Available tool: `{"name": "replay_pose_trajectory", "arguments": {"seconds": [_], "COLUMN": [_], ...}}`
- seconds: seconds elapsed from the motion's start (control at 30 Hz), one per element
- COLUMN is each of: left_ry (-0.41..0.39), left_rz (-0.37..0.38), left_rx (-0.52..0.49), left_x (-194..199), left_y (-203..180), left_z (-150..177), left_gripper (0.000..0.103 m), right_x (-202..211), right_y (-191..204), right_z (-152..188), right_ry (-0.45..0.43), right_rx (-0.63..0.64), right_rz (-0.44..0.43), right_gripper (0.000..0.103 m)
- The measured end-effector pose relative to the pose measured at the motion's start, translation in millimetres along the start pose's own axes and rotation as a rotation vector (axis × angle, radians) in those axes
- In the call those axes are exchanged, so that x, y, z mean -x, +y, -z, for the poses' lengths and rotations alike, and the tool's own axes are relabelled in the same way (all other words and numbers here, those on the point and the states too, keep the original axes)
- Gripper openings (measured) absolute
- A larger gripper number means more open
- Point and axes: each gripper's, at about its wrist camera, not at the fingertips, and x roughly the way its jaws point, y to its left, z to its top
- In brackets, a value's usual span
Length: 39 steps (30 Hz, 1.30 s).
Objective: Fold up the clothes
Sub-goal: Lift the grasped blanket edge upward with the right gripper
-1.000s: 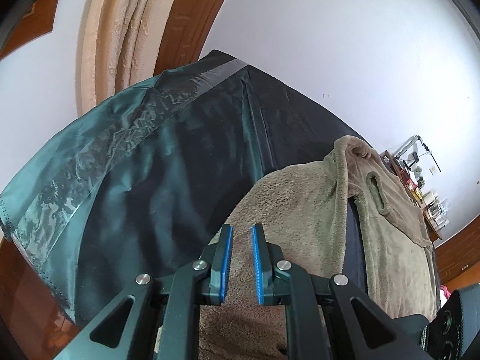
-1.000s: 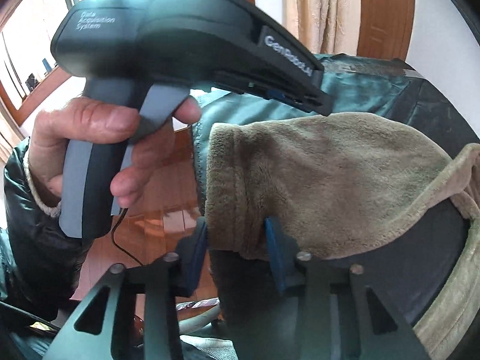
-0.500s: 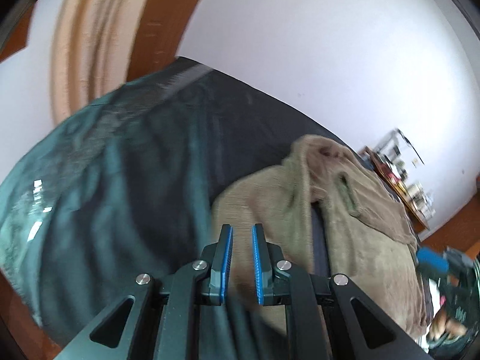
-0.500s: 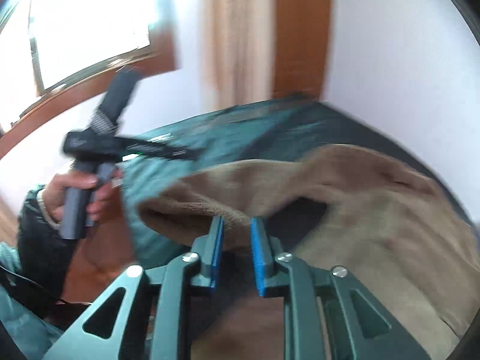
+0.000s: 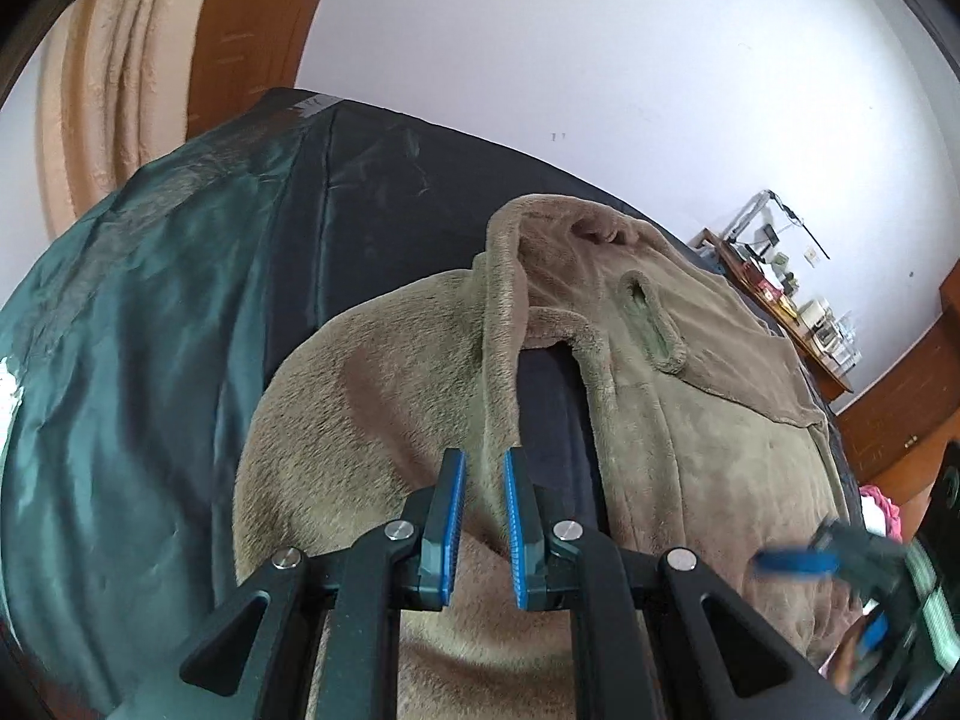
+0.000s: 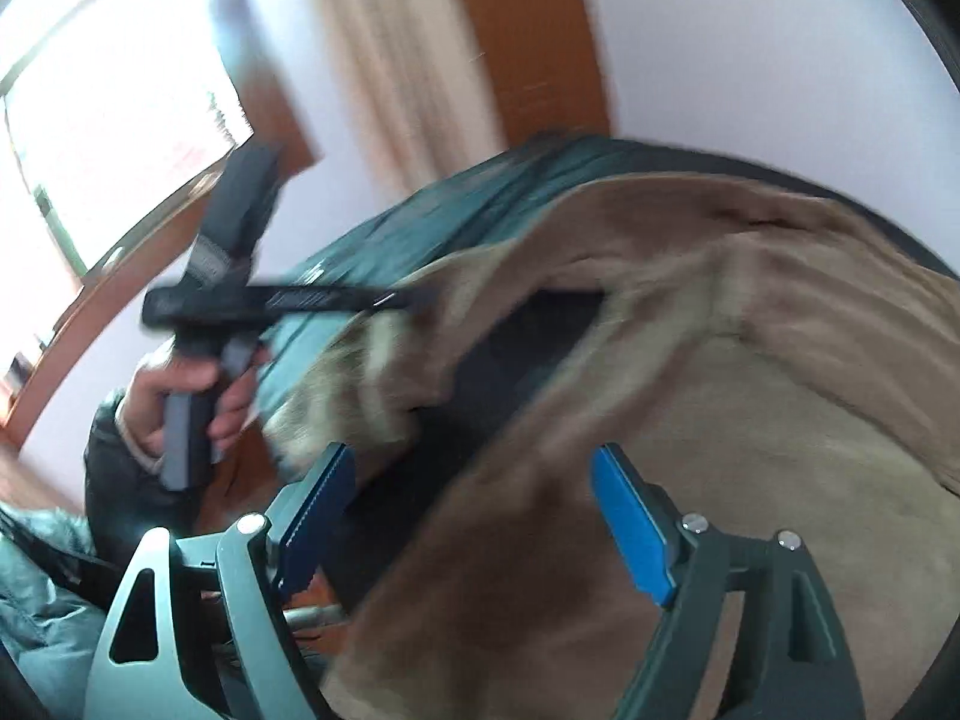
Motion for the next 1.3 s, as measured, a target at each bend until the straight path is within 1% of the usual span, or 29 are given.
{"name": "replay_pose_trajectory", "arguments": {"seconds": [0.07,0.17,0.3,0.37,0.4,0.43,0.47,0.5,0.57,0.6,0.63,0.7,0.87,1.0,1.1,1.13,1.17,1.2,1.23,1.27,1.3], "left_ry": [-0.005,-0.007,-0.005,-0.005,-0.005,-0.005,-0.003,-0.002,-0.001,-0.002,-0.004,-0.009,-0.002,0.046,0.085,0.096,0.105,0.113,0.115,0.118,0.12], "left_rz": [-0.005,-0.008,-0.006,-0.001,0.002,0.005,0.006,0.007,0.011,0.013,0.015,0.022,0.046,0.065,0.08,0.083,0.087,0.09,0.092,0.092,0.091], "left_rx": [0.011,0.025,0.033,0.037,0.039,0.039,0.041,0.042,0.042,0.041,0.037,0.025,-0.022,-0.071,-0.121,-0.141,-0.154,-0.167,-0.17,-0.17,-0.169], "left_x": [2.6,6.2,6.0,5.5,5.2,4.3,3.6,2.8,2.0,2.0,2.1,2.6,-3.0,-21.7,-36.8,-41.2,-44.4,-47.5,-48.1,-49.3,-50.5], "left_y": [3.6,10.0,15.0,16.3,16.9,17.0,17.2,17.3,17.1,16.5,14.7,9.0,-13.5,-38.6,-59.9,-67.6,-72.8,-77.8,-80.1,-81.2,-82.2], "left_z": [1.5,2.8,2.9,2.6,2.5,2.3,2.3,2.2,1.6,1.0,-0.3,-3.3,-8.6,-5.3,-1.0,1.1,2.4,3.7,5.3,6.2,7.1], "left_gripper": [0.014,0.014,0.014,0.014,0.014,0.014,0.014,0.014,0.014,0.014,0.014,0.014,0.014,0.014,0.014,0.014,0.014,0.014,0.014,0.014,0.014], "right_x": [-23.0,-56.1,-83.7,-93.5,-92.4,-86.7,-81.1,-75.5,-64.3,-58.7,-53.1,-41.8,16.8,66.2,93.5,97.5,98.1,98.7,95.4,88.7,82.1], "right_y": [20.5,44.2,63.2,65.1,63.4,61.4,59.5,57.5,53.7,51.7,49.8,45.9,4.4,-31.3,-66.2,-77.6,-89.6,-101.6,-109.8,-114.9,-118.2], "right_z": [-2.1,-1.9,-1.5,-1.5,-2.0,-2.9,-3.7,-4.6,-6.3,-7.2,-8.0,-9.8,-5.8,-2.0,7.8,11.8,15.8,19.9,23.9,28.1,30.9], "right_ry": [0.061,0.145,0.195,0.219,0.216,0.198,0.179,0.161,0.124,0.105,0.087,0.05,-0.082,-0.191,-0.222,-0.21,-0.192,-0.173,-0.154,-0.135,-0.119], "right_rx": [0.055,0.123,0.209,0.21,0.204,0.2,0.197,0.193,0.187,0.183,0.18,0.173,0.07,-0.019,-0.126,-0.174,-0.227,-0.281,-0.331,-0.379,-0.421], "right_rz": [-0.041,-0.039,-0.025,-0.019,-0.016,-0.005,0.005,0.016,0.036,0.047,0.057,0.078,0.23,0.359,0.415,0.382,0.321,0.259,0.185,0.1,0.024], "right_gripper": [0.084,0.084,0.082,0.073,0.059,0.049,0.044,0.035,0.031,0.026,0.014,0.008,0.008,0.008,0.008,0.009,0.009,0.016,0.03,0.039,0.057]}}
